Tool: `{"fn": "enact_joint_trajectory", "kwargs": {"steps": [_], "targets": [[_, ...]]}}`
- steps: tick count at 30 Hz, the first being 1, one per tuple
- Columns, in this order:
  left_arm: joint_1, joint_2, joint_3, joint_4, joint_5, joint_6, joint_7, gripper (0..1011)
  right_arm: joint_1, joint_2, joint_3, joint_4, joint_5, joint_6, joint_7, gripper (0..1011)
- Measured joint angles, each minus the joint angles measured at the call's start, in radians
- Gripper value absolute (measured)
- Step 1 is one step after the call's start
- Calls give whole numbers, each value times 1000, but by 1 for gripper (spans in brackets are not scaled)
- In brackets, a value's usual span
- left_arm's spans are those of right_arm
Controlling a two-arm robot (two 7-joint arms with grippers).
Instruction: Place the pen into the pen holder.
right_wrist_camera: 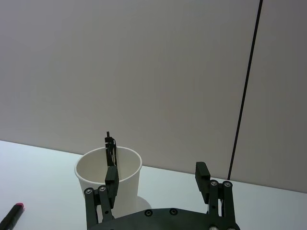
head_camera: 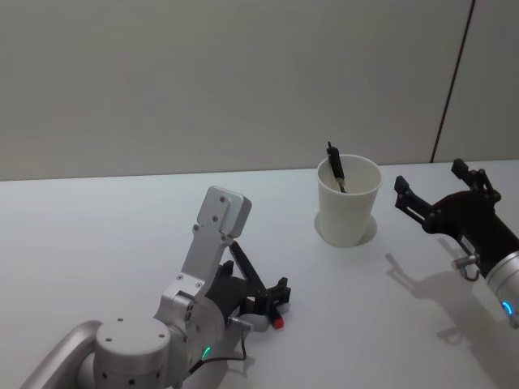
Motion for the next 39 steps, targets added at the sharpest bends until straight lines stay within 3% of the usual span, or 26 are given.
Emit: {"fn": "enact_joint_trajectory", "kwargs": {"steps": [24, 33, 39], "targets": [[-1, -15, -8, 1, 9, 47, 5, 1001, 0, 0, 0, 0, 0, 0, 0, 1001], [-1, -15, -10, 1, 14, 53, 6, 795, 0, 0, 0, 0, 0, 0, 0, 1001], [-1, -16, -10, 1, 14, 55, 6, 747, 0, 0, 0, 0, 0, 0, 0, 1001]]}}
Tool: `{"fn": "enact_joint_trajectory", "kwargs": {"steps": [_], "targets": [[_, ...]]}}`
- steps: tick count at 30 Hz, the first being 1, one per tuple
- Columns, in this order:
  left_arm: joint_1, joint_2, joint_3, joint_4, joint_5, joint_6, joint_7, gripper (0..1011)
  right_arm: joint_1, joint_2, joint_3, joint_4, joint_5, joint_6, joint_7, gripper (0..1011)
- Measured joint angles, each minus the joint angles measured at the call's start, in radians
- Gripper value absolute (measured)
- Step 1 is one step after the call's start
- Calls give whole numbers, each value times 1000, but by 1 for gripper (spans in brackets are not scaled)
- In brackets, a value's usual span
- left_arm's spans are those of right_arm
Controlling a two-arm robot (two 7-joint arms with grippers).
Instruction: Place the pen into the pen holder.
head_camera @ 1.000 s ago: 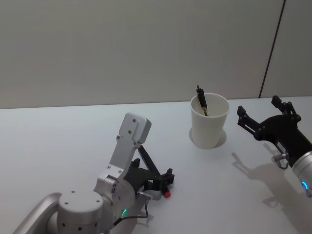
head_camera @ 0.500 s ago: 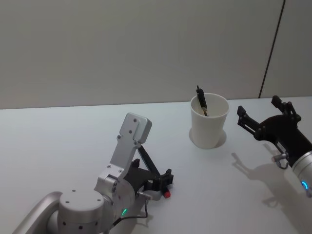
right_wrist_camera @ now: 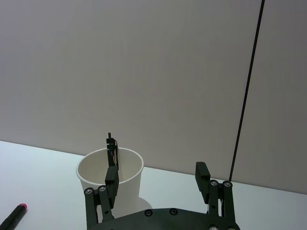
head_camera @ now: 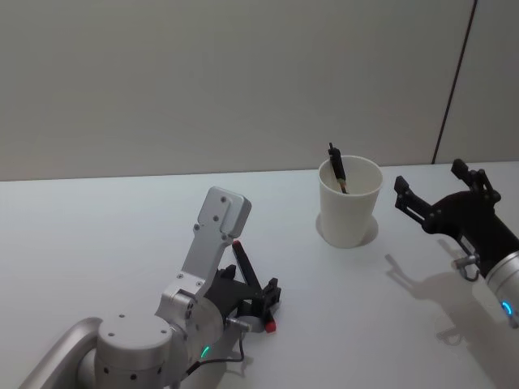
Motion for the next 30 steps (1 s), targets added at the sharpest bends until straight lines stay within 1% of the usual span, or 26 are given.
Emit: {"fn": "enact_joint_trajectory", "kwargs": {"steps": [20, 30], "targets": [[1, -1, 0, -1, 0, 4, -3, 616, 0, 0, 0, 0, 0, 0, 0, 1001], [7, 3, -6, -4, 0, -2, -1, 548, 0, 0, 0, 0, 0, 0, 0, 1001]]}}
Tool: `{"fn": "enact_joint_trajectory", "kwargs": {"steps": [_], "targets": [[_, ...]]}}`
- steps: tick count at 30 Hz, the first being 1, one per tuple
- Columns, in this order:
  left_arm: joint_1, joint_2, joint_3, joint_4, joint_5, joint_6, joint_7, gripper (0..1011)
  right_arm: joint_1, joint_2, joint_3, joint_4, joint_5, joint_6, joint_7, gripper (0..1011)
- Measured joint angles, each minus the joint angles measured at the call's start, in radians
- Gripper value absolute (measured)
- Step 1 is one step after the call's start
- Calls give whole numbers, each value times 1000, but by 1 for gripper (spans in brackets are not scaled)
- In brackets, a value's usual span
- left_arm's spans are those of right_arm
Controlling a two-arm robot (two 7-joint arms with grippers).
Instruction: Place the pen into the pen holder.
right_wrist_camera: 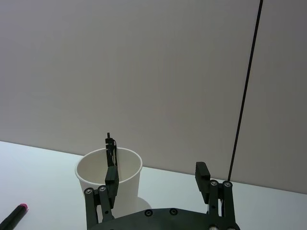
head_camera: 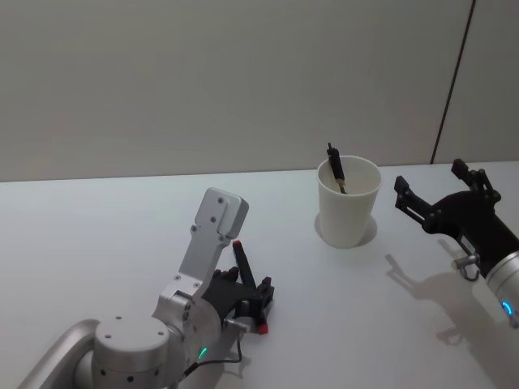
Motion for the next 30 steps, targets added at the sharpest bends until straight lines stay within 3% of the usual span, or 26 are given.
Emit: {"fn": "enact_joint_trajectory", "kwargs": {"steps": [30], "targets": [[5, 4, -7, -3, 0, -6, 7, 358, 0, 0, 0, 0, 0, 0, 0, 1001]]}}
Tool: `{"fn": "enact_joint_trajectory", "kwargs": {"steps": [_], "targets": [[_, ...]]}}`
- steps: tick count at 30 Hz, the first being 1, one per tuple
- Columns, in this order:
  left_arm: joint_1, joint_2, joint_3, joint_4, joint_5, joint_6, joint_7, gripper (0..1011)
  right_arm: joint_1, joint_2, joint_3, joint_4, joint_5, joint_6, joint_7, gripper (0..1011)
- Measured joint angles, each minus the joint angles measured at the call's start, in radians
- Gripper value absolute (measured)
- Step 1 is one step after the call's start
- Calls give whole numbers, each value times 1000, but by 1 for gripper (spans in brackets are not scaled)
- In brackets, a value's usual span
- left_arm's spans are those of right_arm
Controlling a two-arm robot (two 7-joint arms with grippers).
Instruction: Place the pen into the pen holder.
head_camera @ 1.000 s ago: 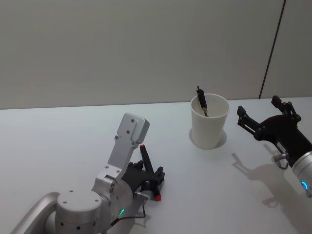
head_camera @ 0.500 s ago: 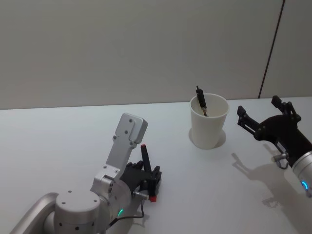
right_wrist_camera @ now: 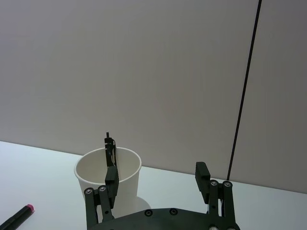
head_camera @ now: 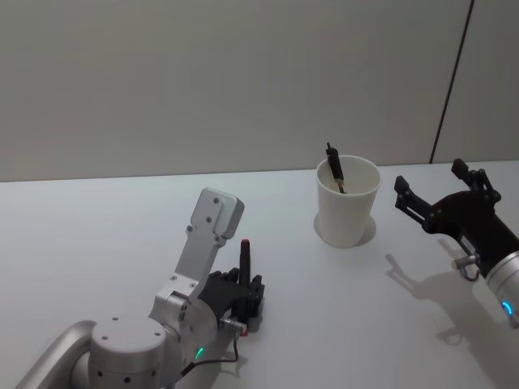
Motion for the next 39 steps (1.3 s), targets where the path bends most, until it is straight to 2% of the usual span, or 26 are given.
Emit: {"fn": "enact_joint_trajectory", "kwargs": {"steps": [24, 39], "targets": [[0, 0, -1, -1, 0, -1, 1, 189, 0, 0, 0, 0, 0, 0, 0, 1001], [0, 0, -1, -1, 1, -2, 1, 186, 0, 0, 0, 0, 0, 0, 0, 1001]]}}
